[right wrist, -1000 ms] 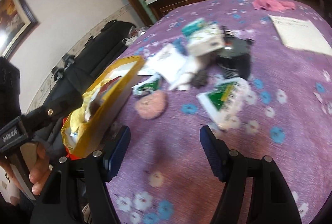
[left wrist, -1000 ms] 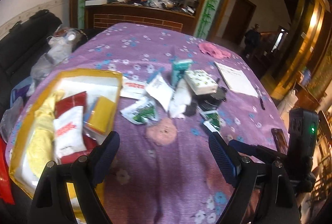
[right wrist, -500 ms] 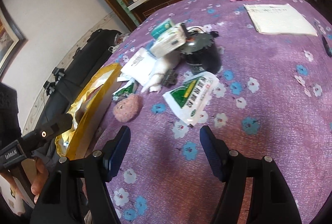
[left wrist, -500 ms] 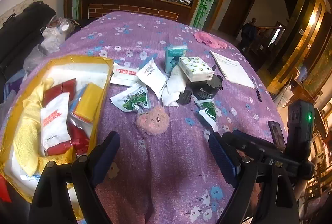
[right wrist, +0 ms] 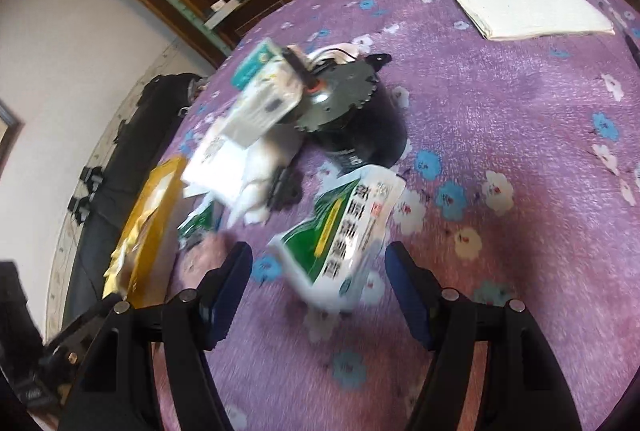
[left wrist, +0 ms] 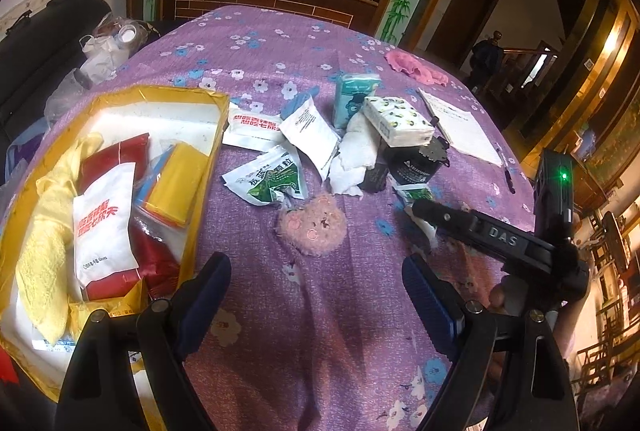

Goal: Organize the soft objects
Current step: 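Move both tools back from the foam box toward the pile of items, then grasp the pink plush bear with the left gripper while right grasps a green-printed sachet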

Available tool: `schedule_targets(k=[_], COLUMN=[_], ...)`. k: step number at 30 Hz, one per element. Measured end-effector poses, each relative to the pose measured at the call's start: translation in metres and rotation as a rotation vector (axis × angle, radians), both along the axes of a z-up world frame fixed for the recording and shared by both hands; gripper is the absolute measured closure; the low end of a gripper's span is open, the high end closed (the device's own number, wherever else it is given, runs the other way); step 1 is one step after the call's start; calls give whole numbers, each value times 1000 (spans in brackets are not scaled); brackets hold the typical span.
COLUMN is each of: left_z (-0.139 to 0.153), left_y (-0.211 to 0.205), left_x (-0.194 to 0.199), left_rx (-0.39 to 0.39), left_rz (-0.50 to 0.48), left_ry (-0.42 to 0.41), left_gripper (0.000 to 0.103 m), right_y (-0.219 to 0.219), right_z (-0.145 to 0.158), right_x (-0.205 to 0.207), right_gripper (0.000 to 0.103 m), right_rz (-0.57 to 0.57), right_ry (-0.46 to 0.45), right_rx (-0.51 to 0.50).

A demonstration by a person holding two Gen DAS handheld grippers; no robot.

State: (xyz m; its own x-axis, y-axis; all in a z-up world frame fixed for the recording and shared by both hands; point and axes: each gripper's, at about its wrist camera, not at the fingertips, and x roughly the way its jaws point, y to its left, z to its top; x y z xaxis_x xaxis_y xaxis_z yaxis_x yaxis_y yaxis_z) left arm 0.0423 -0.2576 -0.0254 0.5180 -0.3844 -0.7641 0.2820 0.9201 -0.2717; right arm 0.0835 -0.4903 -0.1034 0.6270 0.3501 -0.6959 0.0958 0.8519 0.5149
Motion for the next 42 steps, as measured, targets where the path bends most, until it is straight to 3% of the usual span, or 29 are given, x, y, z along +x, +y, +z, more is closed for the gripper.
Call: schedule_targets(k=[3, 10, 19, 22, 25, 26, 27, 29, 35, 42], left_z=[-2, -6, -27, -33, -42, -51, -58, -58, -52, -32], left_y=[0, -7, -32, -40, -56, -60, -61, -64, -63, -53], left_x=[4, 13, 44, 55, 64, 68, 72, 70, 47, 14], left_rx=[10, 18, 111, 119, 163, 176, 178, 212, 197, 84], left_rz=[1, -6, -44, -56, -104, -111, -110, -102, -132, -147], left_ry=[5, 20, 70, 100, 99, 120, 144, 115, 107, 105], left_gripper=[13, 13, 13, 28, 31, 36, 48, 53, 59, 59], right_y=[7, 9, 6, 9, 10, 9, 9, 8, 8, 11], right_z=[0, 3, 11, 13, 14, 14, 14, 14, 15, 17], right_x=[0, -12, -33, -34, -35, -35, -35, -34, -34, -36], right_gripper=[54, 71, 71, 71, 71, 71, 71, 71, 70, 70], right_rz=[0, 22, 61, 75, 76, 76, 75, 73, 74, 84], right_ry=[-19, -13, -127, -139, -146, -148, -150, -153, -152, -165], right_rx=[-70, -58, -36, -46, -49, -47, -44, -42, -45, -54])
